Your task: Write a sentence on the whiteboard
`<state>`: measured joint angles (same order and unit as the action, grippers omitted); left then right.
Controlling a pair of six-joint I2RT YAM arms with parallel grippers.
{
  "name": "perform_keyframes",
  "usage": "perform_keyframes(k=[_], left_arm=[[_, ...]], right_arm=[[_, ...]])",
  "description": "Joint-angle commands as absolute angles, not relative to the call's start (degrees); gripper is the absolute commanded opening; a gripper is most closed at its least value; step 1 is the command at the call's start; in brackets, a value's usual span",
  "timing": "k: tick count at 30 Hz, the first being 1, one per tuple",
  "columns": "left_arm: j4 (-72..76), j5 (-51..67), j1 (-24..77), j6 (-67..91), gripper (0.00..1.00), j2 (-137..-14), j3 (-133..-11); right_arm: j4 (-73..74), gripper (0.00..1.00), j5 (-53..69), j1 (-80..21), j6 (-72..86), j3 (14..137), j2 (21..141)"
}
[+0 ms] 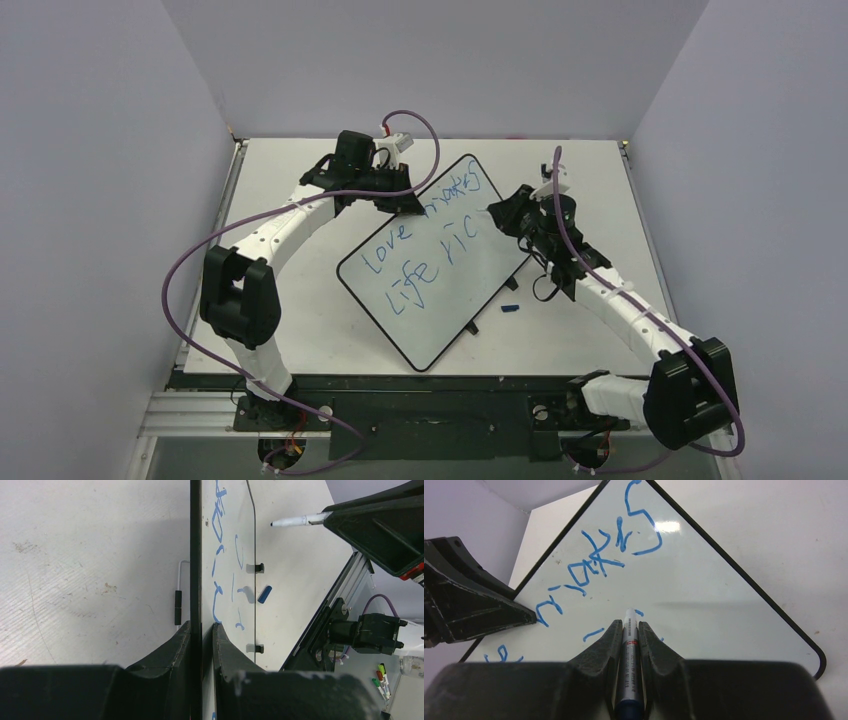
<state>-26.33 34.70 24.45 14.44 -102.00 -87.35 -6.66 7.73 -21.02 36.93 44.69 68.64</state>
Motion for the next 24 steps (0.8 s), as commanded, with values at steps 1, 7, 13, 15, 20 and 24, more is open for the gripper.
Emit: perform_keyframes(k=[1,7,13,15,20,24], left_arm=[[-30.85,33.59,27.64,9.32,0.0,-102.33,-86.07],[-30.98,33.63,27.66,9.27,0.0,-102.39,-86.13],[-31.13,33.31,27.64,9.14,0.0,-102.32,-86.21],[-31.23,33.31,27.6,9.06,0.0,-102.33,-86.22],[-31.24,33.32,27.6,9.05,0.0,-102.35,-86.22],[-31.37,33.22,27.64,9.05,0.0,-102.39,-86.31]], right_arm=[[-10.11,0.0,6.28,-20.64,37.32,49.68,71.85],[-10.51,0.0,5.83,-20.69,38.1,53.15,75.62],[-10.91,0.0,5.62,-20.61,38.52,54.78,78.25],[-11.14,0.0,5.56,-20.67,38.53,54.65,78.9],[-11.33,0.0,5.41,-20.73,38.01,53.71,80.27],[-11.58,0.0,5.45,-20.74,38.22,52.67,80.66]])
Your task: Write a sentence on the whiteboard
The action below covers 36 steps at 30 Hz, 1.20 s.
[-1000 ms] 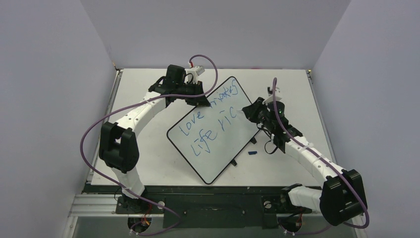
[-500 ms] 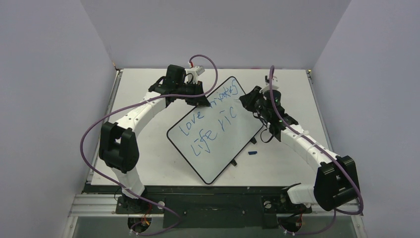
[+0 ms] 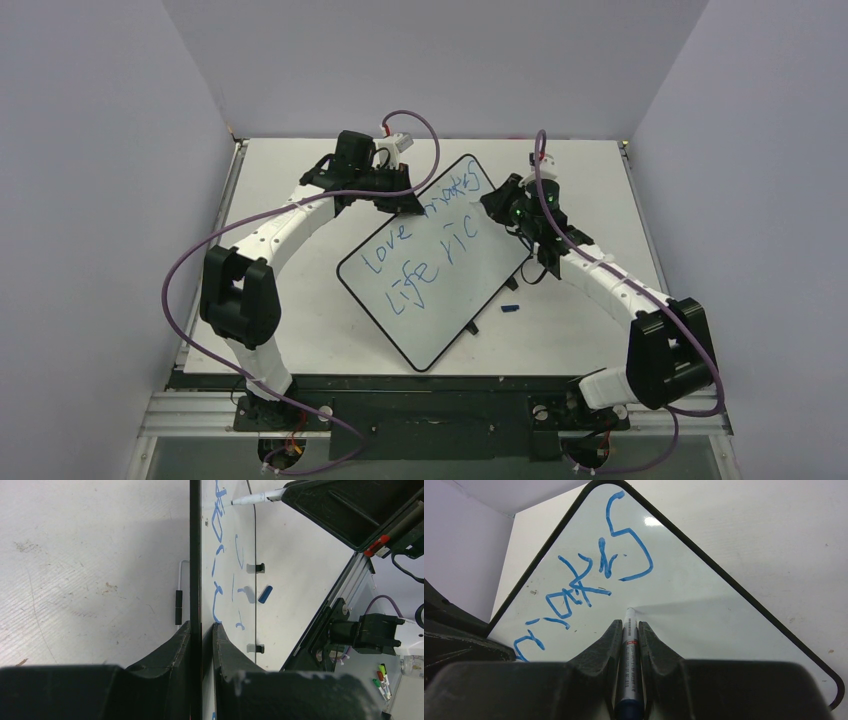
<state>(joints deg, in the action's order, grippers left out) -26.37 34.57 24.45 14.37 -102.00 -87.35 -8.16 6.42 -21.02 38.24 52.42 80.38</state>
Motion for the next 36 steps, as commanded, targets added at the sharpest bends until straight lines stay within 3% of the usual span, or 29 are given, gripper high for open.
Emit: perform_keyframes(k=[1,27,36], left_arm=[[-31.38,33.22,27.62,9.01,0.0,-102.39,-86.31],[-31.42,33.32,27.84,9.01,0.0,-102.39,-86.31],[-31.46,33.14,27.95,8.97,0.0,-102.35,-86.31]], right_arm=[[-11.59,0.0,5.49,-20.78,38.31,52.41,80.63],[-8.58,0.0,4.15,-20.74,36.94,37.65,71.28],[-7.45,0.0,3.81,-20.79,36.38,39.1,70.64]])
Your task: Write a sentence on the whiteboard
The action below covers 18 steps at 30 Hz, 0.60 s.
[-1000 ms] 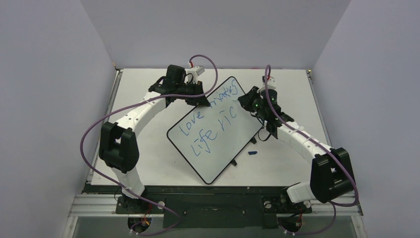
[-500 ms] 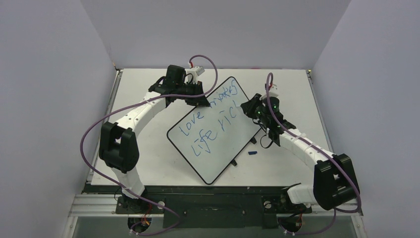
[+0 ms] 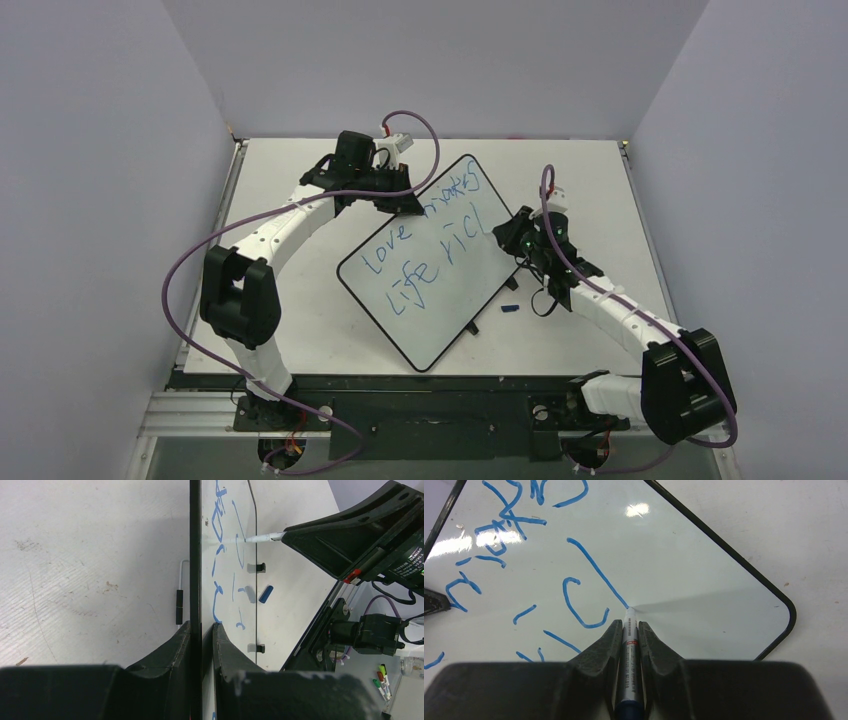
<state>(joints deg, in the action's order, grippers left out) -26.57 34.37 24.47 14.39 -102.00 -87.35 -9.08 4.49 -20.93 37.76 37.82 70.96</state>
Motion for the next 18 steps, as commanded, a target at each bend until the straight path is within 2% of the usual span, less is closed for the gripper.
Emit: perform_keyframes(k=[1,18], left_arm=[[-31.46,33.14,27.95,8.97,0.0,-102.37,-86.31],[-31.54,33.2,27.95,8.88,0.0,-102.57,-86.31]], right_arm=[[-7.42,0.0,3.84,-20.75,36.34,39.79,70.78],[-7.97,0.0,4.92,-20.86,36.7,47.89,76.43]])
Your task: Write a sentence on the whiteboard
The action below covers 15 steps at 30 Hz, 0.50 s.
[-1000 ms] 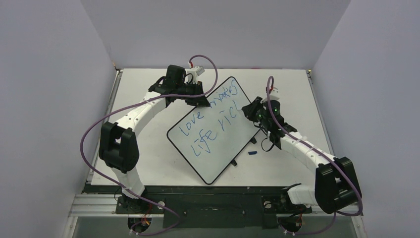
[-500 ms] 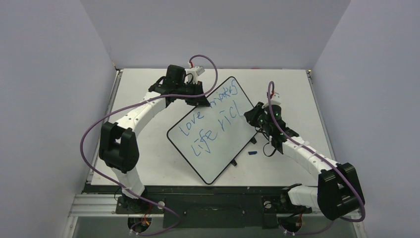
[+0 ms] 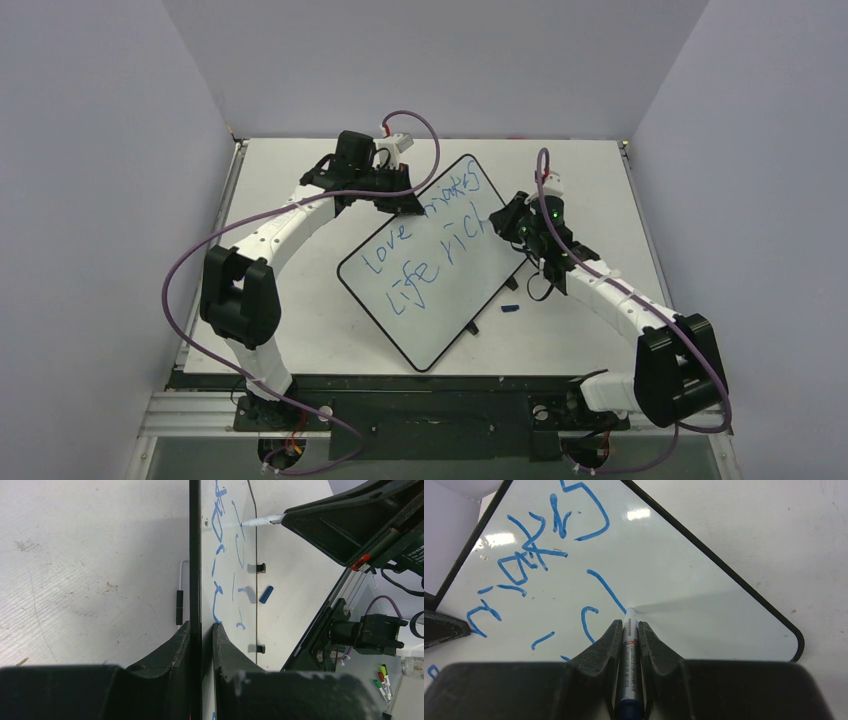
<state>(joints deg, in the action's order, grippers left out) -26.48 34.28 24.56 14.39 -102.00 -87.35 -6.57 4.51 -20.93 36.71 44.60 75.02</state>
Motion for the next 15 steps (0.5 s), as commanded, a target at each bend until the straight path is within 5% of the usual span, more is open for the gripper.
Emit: perform_keyframes(k=[1,15], left_arm=[[-31.54,33.17,27.95,8.9,0.0,-102.52,-86.31],[-31.55,33.21,27.95,8.83,0.0,-102.51,-86.31]], right_arm=[[-8.06,0.0,4.92,-20.84,36.8,48.11,76.79],[-7.85,0.0,3.75,-20.47,37.16,52.8,80.02]])
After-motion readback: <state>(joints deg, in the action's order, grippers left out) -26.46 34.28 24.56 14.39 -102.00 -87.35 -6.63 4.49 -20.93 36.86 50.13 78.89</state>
